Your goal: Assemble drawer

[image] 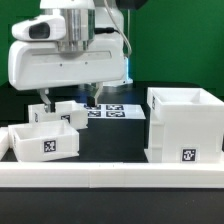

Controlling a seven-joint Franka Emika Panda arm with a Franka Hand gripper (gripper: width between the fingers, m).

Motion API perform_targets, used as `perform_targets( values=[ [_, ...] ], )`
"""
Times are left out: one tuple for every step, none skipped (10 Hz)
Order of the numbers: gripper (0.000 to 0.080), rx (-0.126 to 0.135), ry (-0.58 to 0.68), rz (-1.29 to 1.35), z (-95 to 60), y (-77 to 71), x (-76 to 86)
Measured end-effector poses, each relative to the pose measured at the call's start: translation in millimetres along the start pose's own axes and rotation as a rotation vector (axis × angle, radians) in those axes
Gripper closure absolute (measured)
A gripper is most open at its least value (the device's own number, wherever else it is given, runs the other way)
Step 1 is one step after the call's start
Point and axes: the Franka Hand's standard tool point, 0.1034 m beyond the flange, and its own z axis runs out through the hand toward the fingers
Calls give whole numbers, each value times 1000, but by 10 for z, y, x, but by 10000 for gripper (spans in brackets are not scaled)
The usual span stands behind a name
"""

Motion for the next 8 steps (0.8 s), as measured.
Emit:
perform_targets(
  values=[
    [150, 0, -7, 1, 82, 2, -21],
    [150, 0, -12, 1, 144, 0, -41],
    [150, -7, -11, 1, 210, 5, -62],
    [150, -11, -14, 1, 291, -8, -99],
    [150, -11, -18, 0, 350, -39, -141],
    [150, -13, -23, 1, 419, -48, -189],
    [150, -16, -26, 2, 482, -44, -219],
    [150, -13, -34, 4, 535, -46, -251]
  ],
)
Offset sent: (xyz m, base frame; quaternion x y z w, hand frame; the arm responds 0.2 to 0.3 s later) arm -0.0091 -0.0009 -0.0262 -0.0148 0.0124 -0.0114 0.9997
